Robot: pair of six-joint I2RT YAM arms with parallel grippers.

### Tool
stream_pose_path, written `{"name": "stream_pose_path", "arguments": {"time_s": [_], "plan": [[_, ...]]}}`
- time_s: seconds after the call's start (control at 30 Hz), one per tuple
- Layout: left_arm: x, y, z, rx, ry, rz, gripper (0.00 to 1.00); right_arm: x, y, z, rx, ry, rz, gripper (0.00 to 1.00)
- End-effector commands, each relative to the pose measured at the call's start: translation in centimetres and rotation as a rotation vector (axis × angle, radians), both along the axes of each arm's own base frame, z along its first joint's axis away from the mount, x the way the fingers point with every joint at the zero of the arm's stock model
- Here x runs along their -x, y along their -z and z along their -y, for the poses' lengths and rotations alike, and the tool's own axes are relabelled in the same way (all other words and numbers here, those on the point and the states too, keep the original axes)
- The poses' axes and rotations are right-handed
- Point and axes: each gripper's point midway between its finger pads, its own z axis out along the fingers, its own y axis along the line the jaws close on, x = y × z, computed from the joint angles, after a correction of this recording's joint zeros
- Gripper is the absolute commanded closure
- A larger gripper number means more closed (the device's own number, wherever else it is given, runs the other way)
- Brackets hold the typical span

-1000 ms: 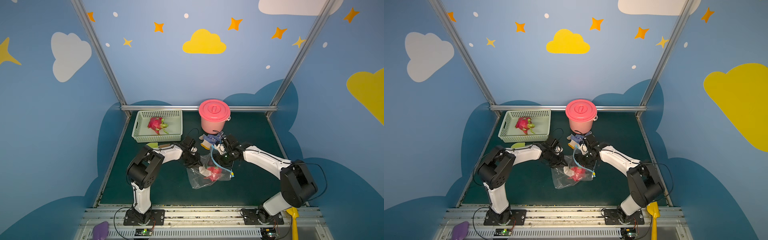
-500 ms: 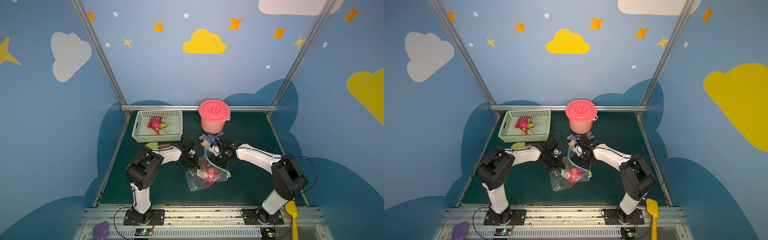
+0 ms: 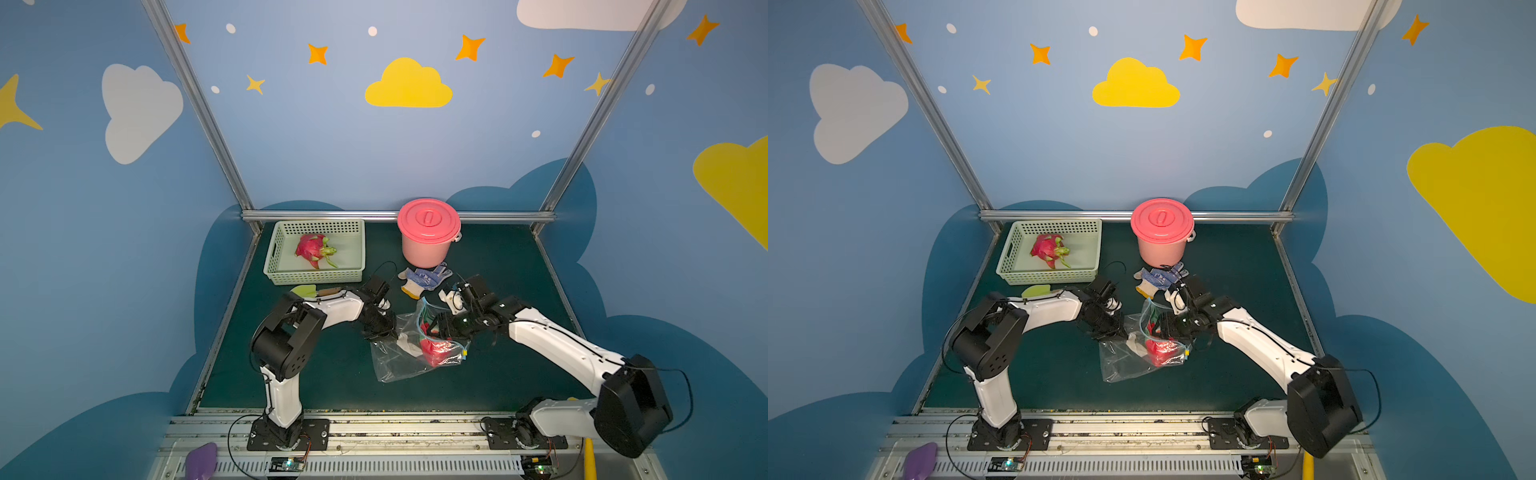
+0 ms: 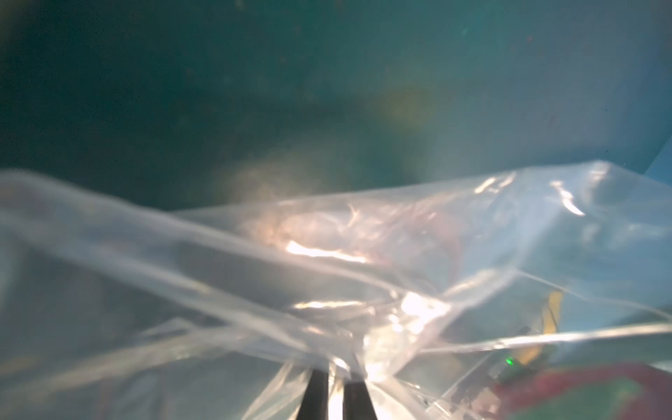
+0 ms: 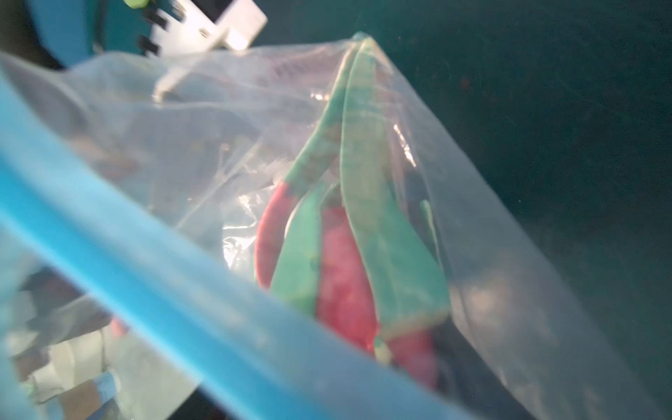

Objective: Open the zip-top bag and take out the dragon fruit
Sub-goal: Pick up the dragon fruit from the zipper food storage bag.

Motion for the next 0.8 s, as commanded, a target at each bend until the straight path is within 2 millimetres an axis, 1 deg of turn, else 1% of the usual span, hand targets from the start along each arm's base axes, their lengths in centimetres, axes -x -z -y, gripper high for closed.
{"name": "stream_pose_path", "arguments": {"time_s": [0.0,0.1,0.2,0.27,0.37,0.43,0.47,0.5,0.6,0.63,0.7,0.77], "plan": [[3.8,5.9,-6.1,-0.303,-0.012,-0.156,0.9,-0.5,-6.0,0.7,-0.157,0.042,0.148,0.53],[3.5,6.0,-5.9,-0.301,-0.005,-0.159,0.91,-0.9,-9.6,2.2,-0.248,0.097,0.302,0.52],[2.9,5.7,-5.6,-0.297,0.002,-0.152,0.9,-0.7,-12.2,3.1,-0.351,0.11,0.381,0.51],[2.5,5.4,-5.1,-0.283,0.007,-0.142,0.91,-0.7,-12.9,3.3,-0.372,0.107,0.382,0.51],[1.9,4.8,-4.9,-0.282,0.009,-0.128,0.91,-0.7,-13.1,3.2,-0.355,0.088,0.361,0.52],[1.8,4.8,-5.1,-0.294,0.015,-0.126,0.91,-1.4,-13.7,4.7,-0.281,0.153,0.388,0.52],[1.8,4.9,-5.2,-0.295,0.011,-0.125,0.91,-1.8,-14.6,5.4,-0.262,0.18,0.42,0.52],[1.9,5.0,-5.3,-0.291,0.004,-0.13,0.91,-2.2,-15.8,6.1,-0.251,0.212,0.457,0.52],[2.1,5.0,-5.3,-0.28,-0.009,-0.137,0.9,-3.8,-21.4,8.0,-0.242,0.278,0.613,0.5],[1.9,4.8,-5.2,-0.274,-0.014,-0.132,0.9,-4.4,-23.0,8.2,-0.249,0.291,0.645,0.5],[1.1,3.6,-4.7,-0.253,-0.027,-0.101,0.9,-6.1,-26.2,8.3,-0.268,0.298,0.697,0.5],[0.0,1.9,-3.7,-0.208,-0.039,-0.058,0.89,-7.9,-28.1,7.2,-0.31,0.274,0.712,0.5]]}}
